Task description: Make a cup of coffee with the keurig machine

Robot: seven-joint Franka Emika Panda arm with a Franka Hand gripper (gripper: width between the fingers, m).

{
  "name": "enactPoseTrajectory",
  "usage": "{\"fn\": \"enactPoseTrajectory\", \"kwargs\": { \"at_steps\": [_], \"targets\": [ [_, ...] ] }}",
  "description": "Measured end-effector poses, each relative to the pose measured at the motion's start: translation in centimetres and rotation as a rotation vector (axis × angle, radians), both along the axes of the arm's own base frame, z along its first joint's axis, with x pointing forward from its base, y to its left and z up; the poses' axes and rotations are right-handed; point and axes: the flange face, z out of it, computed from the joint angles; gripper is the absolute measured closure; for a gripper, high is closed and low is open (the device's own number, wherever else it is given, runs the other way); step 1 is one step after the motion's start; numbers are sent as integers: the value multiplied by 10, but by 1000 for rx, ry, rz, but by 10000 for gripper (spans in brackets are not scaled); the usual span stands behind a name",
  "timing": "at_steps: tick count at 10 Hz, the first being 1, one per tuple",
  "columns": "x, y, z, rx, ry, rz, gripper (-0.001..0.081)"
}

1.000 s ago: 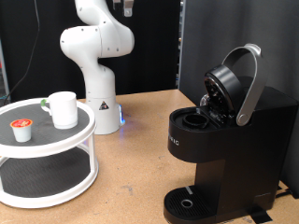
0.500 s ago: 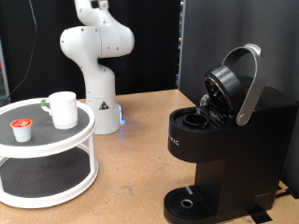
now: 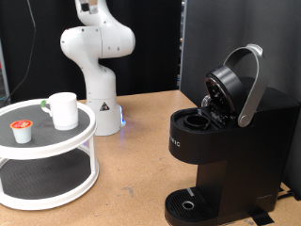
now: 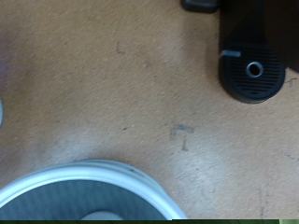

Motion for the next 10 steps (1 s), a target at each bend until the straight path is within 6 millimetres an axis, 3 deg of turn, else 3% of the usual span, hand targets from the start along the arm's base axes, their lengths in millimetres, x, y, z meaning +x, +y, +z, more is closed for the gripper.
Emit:
{"fn": "enactPoseTrajectory", "kwargs": {
  "at_steps": [5,8,10],
  "targets": [
    [-21,-54,-15,-100,180,79,1],
    [-18,-58,-18,-105,184,95,1],
    [-22,-74,-20,-119,156,136,1]
  ]
}}
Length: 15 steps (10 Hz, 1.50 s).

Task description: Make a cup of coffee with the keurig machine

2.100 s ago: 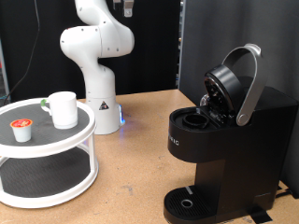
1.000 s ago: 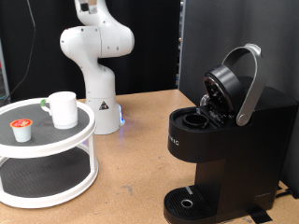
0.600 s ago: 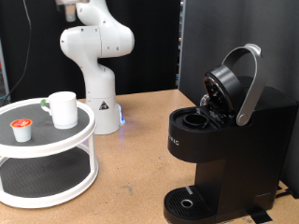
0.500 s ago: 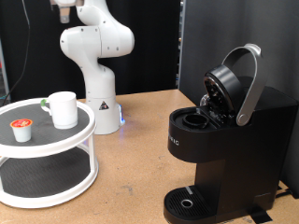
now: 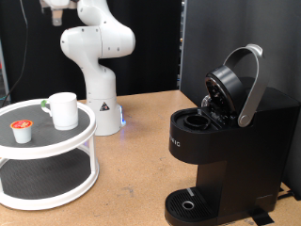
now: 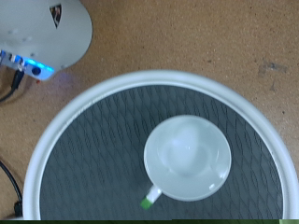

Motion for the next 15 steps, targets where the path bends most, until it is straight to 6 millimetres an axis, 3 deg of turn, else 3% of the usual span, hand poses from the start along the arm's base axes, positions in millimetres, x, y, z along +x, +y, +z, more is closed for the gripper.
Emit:
{"fn": "enactPoseTrajectory", "kwargs": {
  "at_steps": [3,7,9,15],
  "targets": [
    [-3,-35,-2,3,-37,-29,1],
    [21,-65,-2,5,-98,-179,1],
    [36,-68,-3,24,-12,-181,1],
    [48,-66,-11,-2,-103,-193,1]
  ]
}}
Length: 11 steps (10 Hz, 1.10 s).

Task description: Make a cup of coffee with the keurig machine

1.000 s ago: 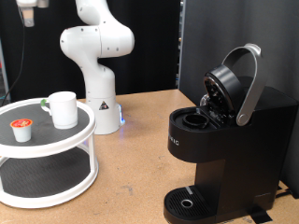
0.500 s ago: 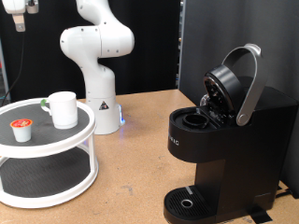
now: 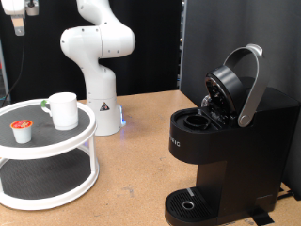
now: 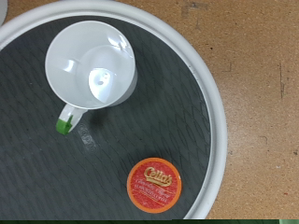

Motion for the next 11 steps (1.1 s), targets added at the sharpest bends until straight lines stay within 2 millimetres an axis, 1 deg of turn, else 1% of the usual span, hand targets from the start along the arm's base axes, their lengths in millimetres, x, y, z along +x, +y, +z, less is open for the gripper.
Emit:
{"fn": "enactPoseTrajectory", "kwargs": {
  "at_steps": [5,6,8,11],
  "targets": [
    [3,1,-7,1,16,10,1],
    [3,1,-9,-1,12,36,1],
    [6,2,-22,-24,5,55,1],
    [11,7,-53,-58,-21,55,1]
  ]
}}
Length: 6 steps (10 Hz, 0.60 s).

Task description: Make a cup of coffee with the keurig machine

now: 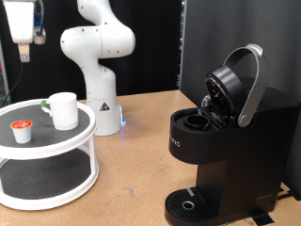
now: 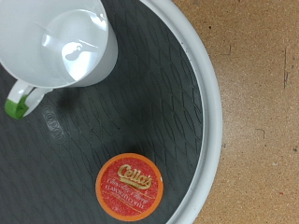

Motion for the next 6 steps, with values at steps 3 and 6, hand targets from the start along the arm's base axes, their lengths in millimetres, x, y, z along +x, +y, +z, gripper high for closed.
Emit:
{"fn": "enactPoseTrajectory", "kwargs": {
  "at_steps": [3,6],
  "targets": [
    [0,1,-26,-23,-1,8,1],
    [-5,-6,-54,-49,-12,8,1]
  ]
}}
